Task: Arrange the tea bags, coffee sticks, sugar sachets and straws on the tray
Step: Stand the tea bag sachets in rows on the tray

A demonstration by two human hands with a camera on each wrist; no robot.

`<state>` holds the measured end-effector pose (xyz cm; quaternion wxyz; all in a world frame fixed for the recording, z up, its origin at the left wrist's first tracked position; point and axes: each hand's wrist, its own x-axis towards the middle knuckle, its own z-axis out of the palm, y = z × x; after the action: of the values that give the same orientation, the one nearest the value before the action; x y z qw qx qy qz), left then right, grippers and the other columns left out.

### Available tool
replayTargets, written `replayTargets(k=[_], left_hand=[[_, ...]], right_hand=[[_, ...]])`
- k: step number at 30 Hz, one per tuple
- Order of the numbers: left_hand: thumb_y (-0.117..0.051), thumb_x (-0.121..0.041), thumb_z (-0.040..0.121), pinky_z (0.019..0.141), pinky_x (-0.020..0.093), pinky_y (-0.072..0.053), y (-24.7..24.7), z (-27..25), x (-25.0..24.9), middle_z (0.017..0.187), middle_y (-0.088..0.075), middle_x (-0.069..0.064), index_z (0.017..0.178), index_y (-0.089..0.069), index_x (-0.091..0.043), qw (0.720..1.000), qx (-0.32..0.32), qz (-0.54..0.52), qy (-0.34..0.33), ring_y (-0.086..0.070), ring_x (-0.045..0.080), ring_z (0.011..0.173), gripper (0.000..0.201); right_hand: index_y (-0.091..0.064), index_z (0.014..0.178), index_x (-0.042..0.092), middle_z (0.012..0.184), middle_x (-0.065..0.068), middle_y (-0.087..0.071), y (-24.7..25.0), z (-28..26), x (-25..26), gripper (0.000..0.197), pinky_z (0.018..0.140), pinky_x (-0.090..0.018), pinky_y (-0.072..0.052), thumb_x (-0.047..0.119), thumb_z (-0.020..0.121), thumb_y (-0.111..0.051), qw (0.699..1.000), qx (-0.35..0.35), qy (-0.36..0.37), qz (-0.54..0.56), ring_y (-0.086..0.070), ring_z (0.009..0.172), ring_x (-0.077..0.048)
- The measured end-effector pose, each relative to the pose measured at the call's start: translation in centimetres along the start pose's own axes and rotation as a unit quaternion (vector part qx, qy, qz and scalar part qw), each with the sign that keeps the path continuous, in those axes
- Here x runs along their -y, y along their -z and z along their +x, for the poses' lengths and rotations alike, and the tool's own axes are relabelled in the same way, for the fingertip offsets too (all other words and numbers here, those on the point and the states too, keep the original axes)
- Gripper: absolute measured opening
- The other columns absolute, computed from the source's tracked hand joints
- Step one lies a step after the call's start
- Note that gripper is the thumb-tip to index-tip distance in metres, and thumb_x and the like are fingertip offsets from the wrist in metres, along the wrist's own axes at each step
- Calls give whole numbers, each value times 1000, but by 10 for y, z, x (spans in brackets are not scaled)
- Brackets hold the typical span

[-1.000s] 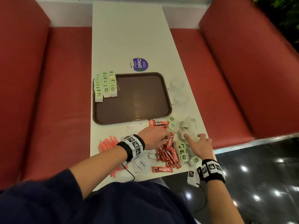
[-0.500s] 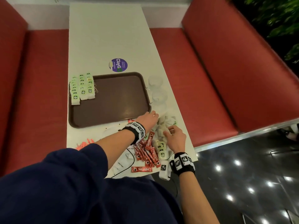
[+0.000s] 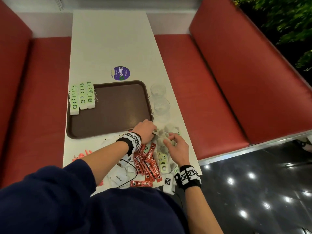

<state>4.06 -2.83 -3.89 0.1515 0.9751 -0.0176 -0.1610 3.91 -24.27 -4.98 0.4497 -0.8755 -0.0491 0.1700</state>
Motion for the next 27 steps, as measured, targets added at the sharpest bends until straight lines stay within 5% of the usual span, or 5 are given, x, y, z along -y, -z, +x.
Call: replayTargets(k=[4, 9, 19, 23, 27], left_hand=[[-64, -21, 102, 88, 38, -44, 9, -11, 11, 105, -58, 8, 109, -76, -17, 990, -5, -142, 2, -61, 31, 104, 15], [-59, -30, 108, 79, 37, -40, 19, -37, 18, 95, -57, 3, 97, -73, -26, 978, -47, -203, -30, -56, 21, 88, 19], [-42, -14, 109, 82, 43, -57, 26, -65, -28, 96, -56, 10, 95, -59, 8, 898, -2, -431, 85, -61, 20, 83, 31], [-48, -53, 107, 96, 55, -60, 22, -63, -38, 94, -70, 16, 107, -67, 6, 777, 17, -614, 142, -71, 29, 88, 62], [-39, -95, 87, 107, 56, -54, 22, -51, -36, 108, -77, 20, 116, -75, -4, 771, 7, -612, 174, -74, 30, 103, 102]], right_hand=[[-63, 86, 25, 87, 9, -74, 10, 4, 4, 21, 73, -33, -50, 33, 95, -79, 1000, -13, 2, 22, -67, 81, -10], [-65, 87, 25, 85, 5, -72, 17, 5, 18, 18, 75, -42, -54, 35, 93, -80, 997, -9, 13, 70, -63, 79, -12], [-56, 121, 32, 113, 8, -72, 0, -5, 45, 38, 76, -4, -45, 25, 94, -83, 998, -16, 20, 63, -66, 108, 0], [-55, 131, 34, 117, 5, -72, -12, -11, 55, 45, 81, -8, -47, 22, 96, -80, 997, -39, 32, 64, -67, 110, -5], [-65, 122, 25, 111, 10, -71, -26, -18, 72, 21, 89, -26, -53, 21, 102, -73, 992, -62, 105, 4, -65, 99, -2]])
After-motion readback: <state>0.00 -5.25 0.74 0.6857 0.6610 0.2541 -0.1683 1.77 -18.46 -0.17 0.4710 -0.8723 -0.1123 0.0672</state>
